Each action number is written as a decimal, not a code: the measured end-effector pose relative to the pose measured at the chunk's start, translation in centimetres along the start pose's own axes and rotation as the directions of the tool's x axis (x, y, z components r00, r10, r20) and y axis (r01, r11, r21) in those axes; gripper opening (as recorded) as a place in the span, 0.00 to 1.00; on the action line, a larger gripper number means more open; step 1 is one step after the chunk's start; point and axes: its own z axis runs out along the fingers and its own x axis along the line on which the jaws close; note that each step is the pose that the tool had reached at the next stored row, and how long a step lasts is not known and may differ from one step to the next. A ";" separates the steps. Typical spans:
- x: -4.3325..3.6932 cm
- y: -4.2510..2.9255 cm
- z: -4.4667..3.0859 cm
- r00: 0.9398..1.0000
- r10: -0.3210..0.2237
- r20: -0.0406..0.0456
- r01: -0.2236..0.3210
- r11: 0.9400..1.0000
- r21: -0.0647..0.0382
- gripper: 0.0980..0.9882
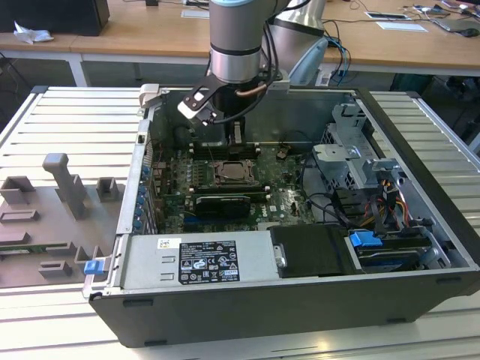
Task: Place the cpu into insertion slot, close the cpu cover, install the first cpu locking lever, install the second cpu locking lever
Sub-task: 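Install the first cpu locking lever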
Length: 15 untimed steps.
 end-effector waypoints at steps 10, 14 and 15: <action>-0.01 0.03 -0.76 1.000 0.000 0.001 0.000 1.000 0.000 0.01; -0.02 0.04 -1.07 1.000 0.000 0.001 0.000 1.000 0.000 0.01; -0.02 0.04 -1.18 1.000 0.000 0.001 0.000 1.000 0.000 0.01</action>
